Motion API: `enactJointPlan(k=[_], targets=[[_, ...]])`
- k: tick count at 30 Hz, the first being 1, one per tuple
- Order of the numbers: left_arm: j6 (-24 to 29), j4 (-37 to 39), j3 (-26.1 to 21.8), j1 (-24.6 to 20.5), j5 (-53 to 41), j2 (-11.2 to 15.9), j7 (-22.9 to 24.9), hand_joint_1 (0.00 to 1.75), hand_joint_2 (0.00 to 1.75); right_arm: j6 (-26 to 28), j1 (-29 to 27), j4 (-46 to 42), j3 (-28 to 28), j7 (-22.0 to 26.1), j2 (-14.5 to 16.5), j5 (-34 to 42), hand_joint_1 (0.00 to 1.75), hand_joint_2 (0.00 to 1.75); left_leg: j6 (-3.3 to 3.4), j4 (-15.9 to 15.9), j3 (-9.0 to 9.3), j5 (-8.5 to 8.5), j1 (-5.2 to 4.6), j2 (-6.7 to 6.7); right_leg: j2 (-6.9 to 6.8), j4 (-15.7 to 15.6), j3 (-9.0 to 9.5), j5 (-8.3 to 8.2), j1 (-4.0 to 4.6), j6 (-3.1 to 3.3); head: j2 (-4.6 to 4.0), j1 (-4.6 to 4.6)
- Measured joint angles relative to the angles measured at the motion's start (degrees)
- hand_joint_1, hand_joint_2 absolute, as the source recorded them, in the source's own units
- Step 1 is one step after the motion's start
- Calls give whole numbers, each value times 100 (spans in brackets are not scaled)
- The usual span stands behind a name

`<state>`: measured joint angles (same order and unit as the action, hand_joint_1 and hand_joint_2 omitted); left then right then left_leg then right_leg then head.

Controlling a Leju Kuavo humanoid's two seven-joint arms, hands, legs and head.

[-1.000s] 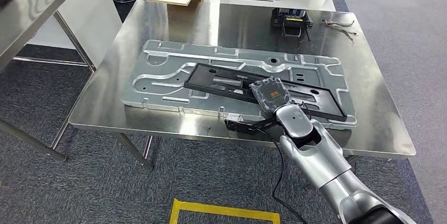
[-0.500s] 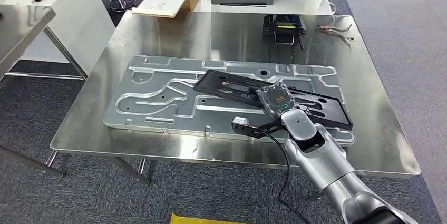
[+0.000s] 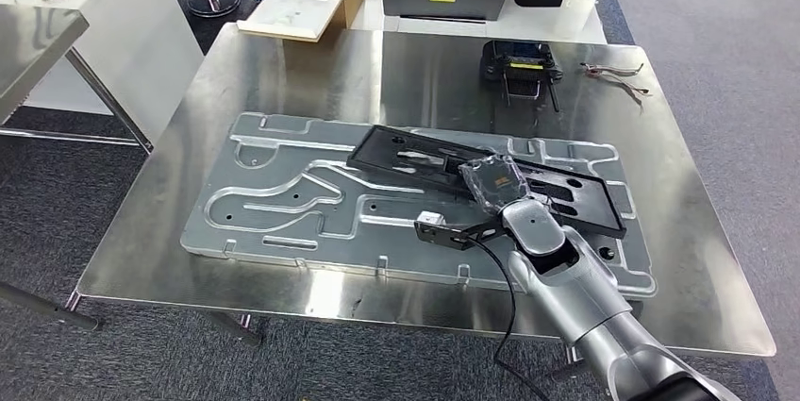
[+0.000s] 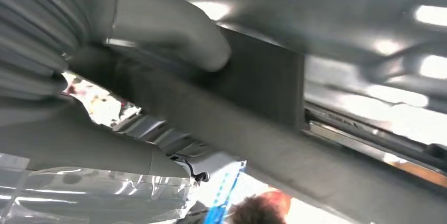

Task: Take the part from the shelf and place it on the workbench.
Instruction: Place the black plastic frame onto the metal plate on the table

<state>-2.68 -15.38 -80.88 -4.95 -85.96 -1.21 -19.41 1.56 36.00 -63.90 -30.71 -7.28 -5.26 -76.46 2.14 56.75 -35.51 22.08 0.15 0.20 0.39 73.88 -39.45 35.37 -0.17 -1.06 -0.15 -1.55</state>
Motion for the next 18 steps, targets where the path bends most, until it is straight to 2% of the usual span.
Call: enactJointPlan(k=[1, 2, 3, 4, 5, 6, 8, 10, 12, 14, 15, 16, 17, 18], targets=[[8, 1, 11, 4, 0, -4, -7, 0, 87, 1, -18, 14, 1, 4, -2, 0, 0, 175, -11, 9, 30, 32, 7, 3, -5, 55, -105, -104, -27, -23, 0, 0], [13, 1, 21, 9, 4, -7, -18, 0, 44, 3, -30, 25, 4, 8, -4, 0, 0, 175, -28, 23, 66, 68, 17, 7, -10, -123, -88, -318, -48, -41, 0, 0], [10, 2, 27, 12, 13, -8, -37, 0, 0, 7, -34, 30, 8, 9, -7, 0, 0, 175, -51, 43, 104, 109, 26, 11, -20, -496, 31, -608, -66, -54, 0, 1], [3, 2, 28, 13, 25, -7, -56, 0, 0, 12, -32, 33, 14, 9, -11, 0, 0, 175, -81, 66, 132, 150, 29, 14, -29, -906, 189, -840, -73, -57, 0, 1], [-5, 3, 29, 9, 39, -7, -70, 0, 0, 18, -27, 34, 19, 10, -14, 0, 0, 175, -115, 92, 145, 187, 25, 19, -33, -1245, 320, -995, -69, -39, 0, 0], [-16, 4, 30, 5, 54, -7, -82, 0, 0, 24, -25, 37, 22, 11, -16, 0, 0, 175, -149, 109, 148, 213, 19, 20, -35, -1460, 401, -1064, -61, -10, 0, 0], [-27, 9, 31, 3, 75, -9, -90, 0, 0, 33, -26, 42, 25, 15, -16, 1, 0, 175, -214, 110, 149, 235, 13, 20, -23, -1545, 422, -1045, -35, 75, 0, -1], [-36, 15, 32, 7, 86, -9, -95, 0, 0, 40, -22, 42, 36, 17, -16, 3, 0, 175, -277, 153, 146, 294, 29, 12, -21, -1579, 457, -1050, -43, 163, 0, -2], [-52, 20, 32, 8, 101, -6, -99, 0, 0, 46, -15, 41, 50, 17, -16, 5, 0, 175, -325, 560, -12, 545, 45, 7, -26, -1618, 507, -1050, -58, 239, 0, -2], [-76, 24, 32, 13, 113, -5, -101, 0, 0, 50, -16, 42, 53, 18, -16, 10, 0, 175, -356, 1344, -370, 909, 51, 6, -30, -1618, 528, -1030, -42, 278, 0, -2], [-88, 27, 32, 21, 115, -4, -101, 0, 0, 52, -20, 43, 53, 19, -16, 15, 0, 175, -365, 1660, -529, 1012, 52, 6, -31, -1614, 536, -1025, -33, 288, 0, -2], [-103, 30, 33, 29, 118, -5, -101, 0, 0, 54, -21, 43, 52, 21, -16, 20, 0, 175, -366, 1789, -600, 1011, 52, 6, -31, -1607, 544, -1022, -25, 292, 0, -2], [-118, 33, 33, 35, 121, -5, -102, 0, 0, 55, -23, 43, 53, 23, -16, 25, 0, 175, -358, 1684, -559, 899, 52, 6, -29, -1596, 553, -1018, -18, 291, 0, -2], [-131, 35, 33, 37, 127, -4, -105, 0, 0, 55, -23, 43, 54, 25, -16, 28, 0, 175, -340, 1362, -409, 703, 51, 6, -25, -1581, 560, -1011, -13, 286, 0, -2]])
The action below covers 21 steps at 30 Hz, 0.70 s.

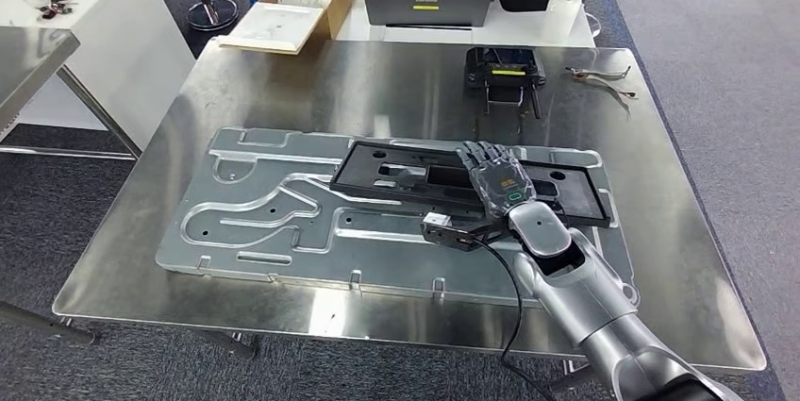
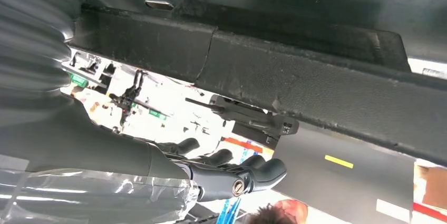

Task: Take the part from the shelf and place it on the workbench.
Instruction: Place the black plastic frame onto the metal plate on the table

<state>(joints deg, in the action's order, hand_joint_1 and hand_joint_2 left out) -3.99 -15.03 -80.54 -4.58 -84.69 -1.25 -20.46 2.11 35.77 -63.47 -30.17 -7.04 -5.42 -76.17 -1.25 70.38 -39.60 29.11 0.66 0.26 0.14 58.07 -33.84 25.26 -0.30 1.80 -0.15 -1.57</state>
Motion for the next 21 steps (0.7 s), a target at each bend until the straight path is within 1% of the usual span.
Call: enactJointPlan(k=[1, 2, 3, 4, 5, 6, 7, 8, 9, 10, 11, 12, 13, 14, 15, 16, 17, 18, 19, 20, 21], targets=[[-11, 1, 0, 0, 7, 3, -7, 0, 0, 1, 0, 0, 1, 2, 0, 2, 0, 175, 27, -429, 197, -188, -2, 2, 5, 17, 1, 13, 4, -9, 0, 1], [-21, 2, 0, -3, 11, 7, -15, 0, 0, 1, 1, 1, 2, 3, -1, 3, 0, 175, 53, -797, 372, -337, -12, 4, 11, 40, -8, 24, 17, -25, 0, 1], [-27, 3, 0, -5, 16, 10, -25, 0, 0, 1, 0, 2, 4, 4, -2, 4, 0, 175, 77, -1046, 487, -424, -22, 6, 17, 56, -21, 29, 28, -47, 0, 1], [-32, 4, 0, -6, 20, 13, -33, 0, 0, 1, -1, 3, 5, 5, -3, 5, 0, 175, 98, -1151, 531, -446, -35, 8, 21, 64, -35, 25, 35, -71, 0, 1], [-39, 5, 0, -6, 25, 14, -39, 0, 0, 1, -3, 5, 7, 7, -4, 8, 0, 175, 117, -1153, 530, -460, -47, 8, 25, 63, -44, 14, 41, -100, 0, 0], [-46, 5, -1, -4, 30, 14, -43, 0, 0, 1, -5, 6, 9, 8, -5, 11, 0, 175, 149, -1169, 525, -482, -39, 6, 26, 54, -47, 2, 44, -133, 0, 1], [-56, 6, -1, -5, 33, 14, -44, 0, 0, 1, -8, 9, 13, 9, -11, 14, 0, 175, 185, -1200, 524, -514, -27, -2, 26, 70, -54, 32, 40, -165, 0, 1], [-66, 7, 0, -7, 34, 14, -45, 0, 0, 1, -10, 13, 16, 11, -19, 16, 0, 175, 228, -1234, 516, -552, -13, -12, 23, 146, -80, 124, 38, -198, 0, 2], [-73, 8, 0, -10, 37, 14, -46, 0, 0, 1, -13, 16, 20, 14, -27, 18, 0, 175, 269, -1266, 497, -593, 3, -22, 21, 321, -146, 290, 34, -227, 0, 2], [-80, 9, 0, -13, 41, 13, -47, 0, 0, 1, -18, 21, 23, 20, -33, 19, 0, 175, 293, -1277, 462, -628, 5, -31, 17, 621, -256, 527, 16, -252, 0, 2], [-84, 10, 0, -14, 45, 13, -48, 0, 0, 2, -22, 25, 23, 26, -36, 20, 0, 175, 310, -1277, 415, -661, 3, -35, 15, 992, -390, 769, 5, -274, 0, 2], [-88, 10, 0, -13, 48, 12, -48, 0, 0, 4, -26, 28, 25, 32, -37, 21, 0, 175, 314, -1274, 362, -695, 1, -39, 15, 1343, -506, 955, -7, -295, 0, 2], [-92, 10, 0, -10, 50, 12, -48, 0, 0, 5, -29, 32, 26, 37, -39, 22, 0, 175, 312, -1270, 310, -731, -1, -42, 14, 1564, -552, 1045, -19, -312, 0, 2], [-96, 10, 0, -8, 51, 12, -48, 0, 0, 7, -27, 35, 27, 38, -42, 25, 0, 175, 305, -1265, 263, -767, -1, -43, 13, 1572, -492, 1019, -30, -323, 0, 2], [-99, 12, 0, -6, 51, 11, -48, 0, 0, 8, -21, 37, 29, 41, -43, 28, 0, 175, 292, -1258, 217, -802, -1, -42, 10, 1350, -311, 900, -40, -326, 0, 2], [-101, 14, 0, -7, 53, 10, -48, 0, 0, 9, -8, 37, 30, 44, -43, 32, 0, 175, 277, -1246, 177, -837, -1, -41, 5, 958, -36, 747, -48, -319, 0, 2], [-102, 16, 0, -8, 54, 10, -47, 0, 0, 11, 9, 36, 32, 48, -42, 34, 0, 175, 251, -1234, 142, -872, -4, -35, 0, 543, 239, 643, -45, -301, 0, 2], [-103, 19, 0, -8, 57, 9, -46, 0, 0, 13, 19, 35, 33, 51, -40, 36, 0, 175, 219, -1228, 124, -908, -6, -28, -1, 233, 435, 546, -31, -273, 0, 2], [-102, 21, 0, -9, 61, 8, -46, 0, 0, 13, 25, 37, 34, 55, -39, 36, 0, 175, 183, -1222, 115, -944, -8, -22, 0, 40, 541, 511, -16, -239, 0, 1], [-102, 24, 0, -10, 65, 7, -45, 0, 0, 12, 23, 42, 35, 60, -38, 37, 0, 175, 143, -1233, 111, -985, -8, -16, 6, -8, 545, 498, 4, -204, 0, 1], [-102, 26, 0, -9, 67, 6, -44, 0, 0, 10, 14, 49, 35, 64, -38, 37, 0, 175, 101, -1255, 109, -1030, -8, -13, 10, -6, 508, 447, 11, -165, 0, 1]])
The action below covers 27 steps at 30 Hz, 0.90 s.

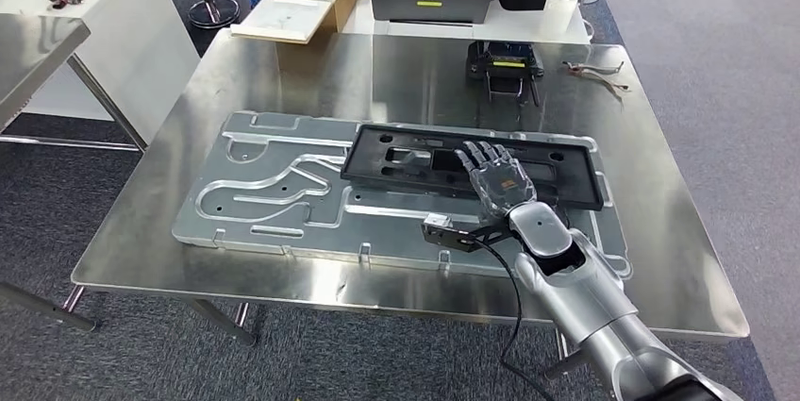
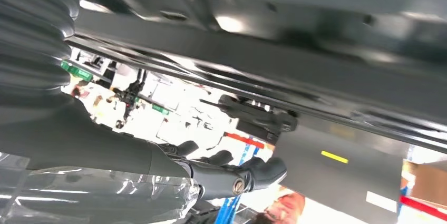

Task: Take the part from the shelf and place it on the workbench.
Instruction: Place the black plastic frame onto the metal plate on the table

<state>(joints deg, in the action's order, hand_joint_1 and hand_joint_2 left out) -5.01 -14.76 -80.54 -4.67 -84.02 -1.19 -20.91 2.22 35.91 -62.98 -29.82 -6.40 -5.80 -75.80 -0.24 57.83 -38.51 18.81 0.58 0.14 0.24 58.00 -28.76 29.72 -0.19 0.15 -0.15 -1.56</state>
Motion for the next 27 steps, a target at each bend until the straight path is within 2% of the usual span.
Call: enactJointPlan(k=[1, 2, 3, 4, 6, 7, 8, 9, 10, 12, 13, 14, 16, 17, 18, 20, 21, 23, 25, 26, 27], targets=[[0, 2, 1, 3, 1, -1, 1, 0, 0, -1, -2, 8, -1, 4, 1, 0, 0, 175, -39, -1, -21, -17, 7, 2, -4, -24, -33, -38, -11, 42, 0, 0], [1, 5, 1, 10, 1, -1, 2, 0, 0, -1, -4, 14, -1, 7, 2, 0, 0, 175, -74, 39, -65, 55, 13, 4, -9, -29, -85, -103, -21, 89, 0, 0], [1, 8, 2, 18, 1, -2, 2, 0, 0, -1, -6, 19, -1, 9, 3, 1, 0, 175, -107, 185, -138, 243, 19, 5, -15, -43, -151, -177, -36, 134, 0, 0], [2, 11, 2, 22, 1, -2, 3, 0, 0, -1, -10, 24, -2, 10, 4, 1, 0, 175, -133, 458, -238, 530, 28, 4, -20, -50, -230, -252, -42, 167, 0, 0], [2, 15, 2, 20, 1, -2, 3, 0, 0, 2, -24, 31, -3, 18, 5, 2, 0, 175, -178, 1218, -432, 1108, 30, 3, -22, -42, -404, -384, -34, 194, 0, 0], [2, 15, 2, 17, 1, -1, 3, 0, 0, 4, -28, 34, -3, 21, 6, 2, 0, 175, -193, 1535, -461, 1239, 30, 3, -22, -37, -490, -446, -28, 192, 0, 0], [2, 16, 2, 15, 1, -1, 3, 0, 0, 6, -28, 37, -2, 24, 7, 2, 0, 175, -198, 1685, -397, 1234, 30, 3, -23, -29, -572, -505, -23, 184, 0, -1], [2, 17, 2, 15, 1, -1, 3, 0, 0, 8, -24, 39, -1, 24, 7, 2, 0, 175, -193, 1633, -233, 1132, 30, 3, -24, -17, -648, -559, -20, 172, 0, 0], [2, 18, 2, 14, 1, 1, 3, 0, 0, 10, -17, 40, 0, 24, 7, 2, 0, 175, -179, 1384, 31, 1001, 29, 3, -24, -2, -716, -606, -17, 157, 0, -1], [2, 19, 4, -3, 1, 5, 4, 0, 0, 22, 5, 38, 3, 24, 8, 2, 0, 175, -125, 565, 676, 946, 13, 10, -26, 43, -814, -683, -7, 114, 0, 0], [2, 19, 5, -14, 1, 5, 4, 0, 0, 29, 9, 41, 4, 24, 7, 2, 0, 175, -90, 251, 887, 984, -2, 15, -29, 56, -838, -721, 0, 83, 0, 0], [2, 19, 6, -24, 2, 6, 6, 0, 0, 37, 7, 48, 5, 27, 7, 2, 0, 175, -54, 63, 997, 1035, -19, 18, -32, 59, -851, -763, 3, 49, 0, 1], [2, 20, 7, -28, 3, 3, 12, 0, 0, 44, -17, 69, 6, 35, 4, 2, 0, 175, 33, -8, 968, 977, -28, 10, -30, 40, -867, -847, 2, -26, 0, 1], [2, 22, 8, -31, 3, 0, 15, 0, 0, 47, -26, 80, 7, 39, 1, 2, 0, 175, 84, -30, 937, 918, -20, -8, -21, 68, -900, -812, -3, -56, 0, 2], [2, 23, 10, -35, 3, -2, 16, 0, 0, 52, -32, 90, 7, 40, -4, 2, 0, 175, 141, -54, 883, 844, -8, -24, -13, 174, -958, -670, -7, -82, 0, 2], [2, 27, 17, -46, 3, -5, 18, 0, 0, 64, -37, 110, 9, 41, -11, 2, 0, 175, 212, -71, 755, 711, 3, -49, -6, 578, -1119, -200, -19, -114, 0, 3], [2, 27, 20, -48, 3, -5, 18, 0, 0, 69, -37, 116, 9, 41, -12, 2, 0, 175, 227, -71, 706, 676, 3, -49, -7, 753, -1178, -21, -23, -121, 0, 3], [2, 27, 24, -44, 3, -6, 18, 0, 0, 75, -48, 128, 10, 41, -13, 2, 0, 175, 224, -66, 615, 611, 2, -50, -8, 1103, -1260, 177, -25, -137, 0, 3], [1, 30, 27, -36, 3, -9, 18, 0, 0, 92, -84, 162, 10, 41, -14, 2, 0, 175, 206, -49, 388, 455, 0, -51, -8, 1482, -1196, 162, -33, -154, 0, 2], [0, 32, 30, -33, 3, -11, 19, 0, 0, 104, -102, 182, 10, 41, -15, 2, 0, 175, 189, -32, 250, 362, -1, -53, -10, 1498, -1038, 80, -39, -156, 0, 2], [0, 33, 31, -34, 3, -13, 19, 0, 0, 117, -108, 196, 10, 41, -15, 2, 0, 175, 168, -12, 158, 296, -1, -52, -11, 1184, -743, -70, -44, -142, 0, 2]])
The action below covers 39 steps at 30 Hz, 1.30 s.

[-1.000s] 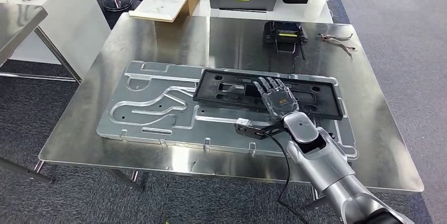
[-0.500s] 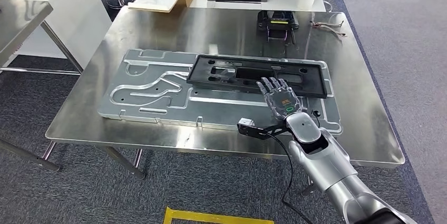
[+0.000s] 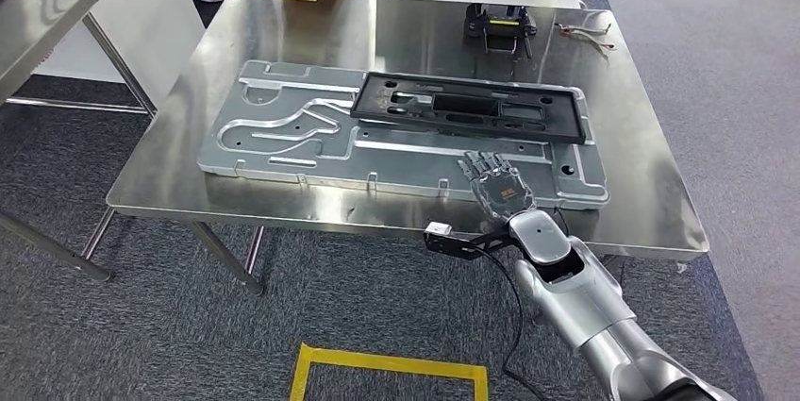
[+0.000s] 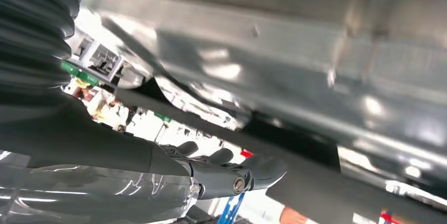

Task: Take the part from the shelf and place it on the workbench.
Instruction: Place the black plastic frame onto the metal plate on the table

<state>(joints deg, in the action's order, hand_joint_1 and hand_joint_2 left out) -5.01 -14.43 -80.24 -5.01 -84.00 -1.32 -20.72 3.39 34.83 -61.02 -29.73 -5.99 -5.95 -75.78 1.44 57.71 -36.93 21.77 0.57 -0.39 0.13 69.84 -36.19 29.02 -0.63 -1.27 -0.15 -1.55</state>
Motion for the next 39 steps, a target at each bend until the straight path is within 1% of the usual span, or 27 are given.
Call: enactJointPlan(k=[2, 3, 4, 6, 7, 8, 10, 11, 12, 14, 15, 17, 19, 21, 22, 23, 26, 27, 29, 30, 31, 33, 34, 35, 37, 38, 39], targets=[[0, 1, 3, -2, 0, -4, 2, 0, 0, 39, 6, 11, 1, -1, 1, -1, 0, 175, -56, 40, -108, -94, -15, 1, -4, -832, 588, 27, 19, 46, 0, -1], [0, 2, 4, -2, 0, -5, 3, 0, 0, 63, 7, 14, 1, -2, 2, -2, 0, 175, -87, 45, -131, -144, -19, 1, -5, -1104, 753, 95, 33, 71, 0, -1], [0, 2, 5, -1, 0, -7, 4, 0, 0, 81, 5, 19, 2, -3, 2, -2, 0, 175, -123, 33, -144, -200, -21, 1, -6, -1245, 815, 140, 52, 96, 0, -1], [1, 3, 6, 9, 0, -8, 4, 0, 0, 97, -4, 33, 1, -4, 4, -2, 0, 175, -193, 9, -172, -258, -13, 8, -21, -1276, 753, 44, 40, 165, 0, -1], [1, 5, 7, 17, 0, -9, 5, 0, 0, 97, -5, 41, -1, -4, 6, -2, 0, 175, -223, 79, -220, -150, -7, 13, -32, -1286, 699, -27, 28, 210, 0, -1], [1, 7, 7, 25, 0, -9, 5, 0, 0, 98, -6, 50, -2, -6, 8, -2, 0, 175, -249, 262, -297, 71, -1, 18, -43, -1300, 630, -107, 13, 250, 0, -2], [2, 9, 7, 31, 2, -9, 7, 0, 0, 120, -14, 66, -3, -17, 11, -3, 0, 175, -286, 950, -491, 684, 13, 20, -50, -1297, 449, -258, 15, 297, 0, -2], [2, 10, 7, 29, 3, -9, 10, 0, 0, 146, -30, 73, -3, -32, 11, -4, 0, 175, -302, 1325, -556, 890, 16, 20, -50, -1289, 353, -330, 20, 300, 0, -2], [2, 11, 7, 27, 4, -9, 16, 0, 0, 183, -54, 78, -1, -50, 11, -4, 0, 175, -312, 1596, -560, 954, 17, 20, -49, -1278, 253, -402, 24, 296, 0, -2], [4, 13, 7, 26, 10, -10, 35, 0, 0, 282, -132, 81, 19, -114, 11, -3, 0, 175, -310, 1599, -297, 745, 17, 20, -51, -1244, 56, -530, 28, 272, 0, -2], [5, 14, 7, 25, 17, -10, 42, 0, 0, 335, -179, 76, 38, -148, 11, 1, 0, 175, -295, 1316, -17, 614, 17, 23, -51, -1219, -33, -589, 29, 254, 0, -3], [11, 14, 7, 12, 37, -10, 51, 0, 0, 428, -289, 24, 105, -215, 11, 10, 0, 175, -238, 504, 622, 646, -4, 38, -54, -1171, -161, -687, 39, 202, 0, -2], [15, 15, 7, 6, 63, -15, 61, 0, 0, 499, -427, -56, 193, -262, 13, 25, 0, 175, -166, 34, 907, 783, -39, 55, -67, -1165, -193, -784, 43, 138, 0, -2], [15, 17, 6, 17, 95, -24, 72, 0, 0, 546, -606, -115, 280, -289, 10, 54, 0, 87, -75, -25, 849, 700, -39, 47, -68, -1193, -195, -866, 34, 69, 0, -1], [15, 18, 5, 20, 108, -28, 74, 0, 0, 566, -710, -143, 323, -296, 8, 74, 0, 44, -26, -41, 806, 630, -28, 35, -56, -1159, -229, -795, 29, 33, 0, -1], [15, 19, 5, 22, 118, -32, 75, 0, 0, 583, -808, -169, 364, -301, 5, 95, 0, 0, 27, -61, 744, 548, -13, 21, -43, -1041, -287, -611, 25, 5, 0, 0], [15, 20, 3, 30, 150, -45, 73, 0, 0, 674, -1072, -260, 505, -259, 2, 219, 0, 0, 108, -65, 470, 315, -12, 0, -24, -163, -510, 258, 9, -50, 0, 0], [15, 20, 0, 35, 178, -52, 69, 0, 0, 751, -1214, -317, 581, -204, 2, 311, 0, 0, 110, -59, 364, 240, -15, 0, -23, 130, -522, 369, 2, -64, 0, 1], [16, 20, -13, 56, 246, -72, 64, 0, 0, 979, -1612, -487, 769, -26, 5, 569, 0, 0, 98, -32, 157, 105, -17, 4, -23, 320, -337, 192, -12, -77, 0, 0], [19, 20, -23, 72, 280, -85, 63, 0, 0, 1103, -1826, -590, 871, 82, 10, 719, 0, 0, 81, -6, 59, 48, -16, 10, -24, 154, -117, 25, -17, -71, 0, 0], [24, 20, -37, 86, 310, -98, 62, 0, 0, 1222, -2015, -704, 976, 193, 20, 875, 0, 0, 57, 28, -28, 0, -17, 11, -26, -167, 175, -40, -17, -52, 0, -1], [34, 20, -73, 104, 369, -129, 55, 0, 0, 1423, -2350, -948, 1192, 411, 55, 1189, 0, 0, -7, 86, -138, -88, -32, 3, -35, -947, 736, 95, 9, -1, 0, -2], [40, 20, -92, 106, 398, -142, 48, 0, 0, 1507, -2523, -1067, 1307, 511, 77, 1349, 0, 0, -41, 89, -154, -136, -34, -6, -40, -1196, 887, 195, 25, 30, 0, -3], [46, 19, -108, 109, 430, -155, 41, 0, 0, 1572, -2722, -1166, 1421, 598, 99, 1503, 0, 0, -79, 75, -154, -190, -34, -10, -47, -1319, 940, 222, 41, 64, 0, -3], [62, 18, -138, 131, 488, -176, 32, 0, 0, 1657, -3143, -1285, 1638, 735, 155, 1788, 0, 0, -145, 79, -172, -204, -15, 5, -82, -1354, 880, 107, 28, 163, 0, -3], [70, 18, -152, 153, 515, -188, 29, 0, 0, 1676, -3331, -1312, 1747, 803, 192, 1940, 0, 0, -173, 178, -212, -50, -7, 17, -96, -1373, 822, 30, 19, 215, 0, -3], [77, 18, -169, 175, 537, -200, 25, 0, 0, 1683, -3500, -1322, 1855, 876, 230, 2111, 0, 0, -196, 393, -279, 226, 4, 26, -105, -1387, 741, -52, 8, 254, 0, -4]])
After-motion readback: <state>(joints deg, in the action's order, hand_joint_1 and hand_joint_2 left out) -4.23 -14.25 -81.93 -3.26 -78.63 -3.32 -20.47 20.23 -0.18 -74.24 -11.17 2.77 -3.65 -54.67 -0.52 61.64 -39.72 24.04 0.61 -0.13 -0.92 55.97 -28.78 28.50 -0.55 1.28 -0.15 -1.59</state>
